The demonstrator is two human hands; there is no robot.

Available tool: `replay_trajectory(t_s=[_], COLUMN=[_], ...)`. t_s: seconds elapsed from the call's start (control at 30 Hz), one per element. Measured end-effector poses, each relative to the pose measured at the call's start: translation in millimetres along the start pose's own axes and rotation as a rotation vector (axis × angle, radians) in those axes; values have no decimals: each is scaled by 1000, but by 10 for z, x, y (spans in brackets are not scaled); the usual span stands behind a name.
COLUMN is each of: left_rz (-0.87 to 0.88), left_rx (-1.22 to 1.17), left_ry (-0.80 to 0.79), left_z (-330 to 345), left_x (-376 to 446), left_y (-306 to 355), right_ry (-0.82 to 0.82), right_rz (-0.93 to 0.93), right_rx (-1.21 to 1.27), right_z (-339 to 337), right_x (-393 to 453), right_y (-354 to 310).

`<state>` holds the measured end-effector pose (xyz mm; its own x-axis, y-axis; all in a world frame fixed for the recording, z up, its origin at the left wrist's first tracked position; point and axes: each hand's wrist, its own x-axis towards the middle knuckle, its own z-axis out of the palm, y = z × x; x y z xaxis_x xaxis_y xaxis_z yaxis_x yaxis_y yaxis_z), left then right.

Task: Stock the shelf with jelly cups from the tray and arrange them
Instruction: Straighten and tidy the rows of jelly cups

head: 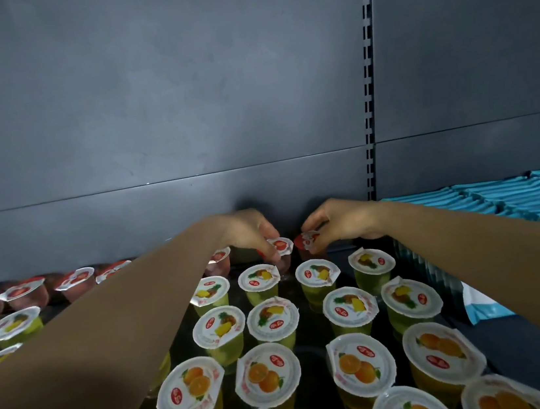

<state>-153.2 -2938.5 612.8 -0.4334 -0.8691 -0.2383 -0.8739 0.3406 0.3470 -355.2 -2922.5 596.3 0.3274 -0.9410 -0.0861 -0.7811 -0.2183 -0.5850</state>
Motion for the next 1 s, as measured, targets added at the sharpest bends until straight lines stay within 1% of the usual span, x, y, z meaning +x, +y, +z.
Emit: replay_trajectory(t_s=[0.4, 0.5, 0.6, 0.7, 0.83, 0.9, 1.0], left_rz=[1, -3, -29, -41, -68, -77, -87], left_rx=[5, 36, 77, 204, 456, 543, 598], left_ry=[7, 3, 36, 78, 159, 209, 247], left_z=[-33, -53, -137, -308, -509, -557, -563], left_x=[0, -11, -107, -325, -773, -1093, -1681], left_y=[-60, -31, 53, 135, 143, 93, -34], right_ry=[-5, -15, 3, 35, 56, 67, 107], right_rz=[3, 14, 14, 7, 12, 11, -8], right_rx=[13, -42, -134, -345, -582, -639, -677], right_z=[49, 23, -57, -192, -292, -250, -50], right_x=[31, 26, -30, -169, -504, -743, -1134], right_y=[-14, -37, -149, -373, -845, -1165, -1672])
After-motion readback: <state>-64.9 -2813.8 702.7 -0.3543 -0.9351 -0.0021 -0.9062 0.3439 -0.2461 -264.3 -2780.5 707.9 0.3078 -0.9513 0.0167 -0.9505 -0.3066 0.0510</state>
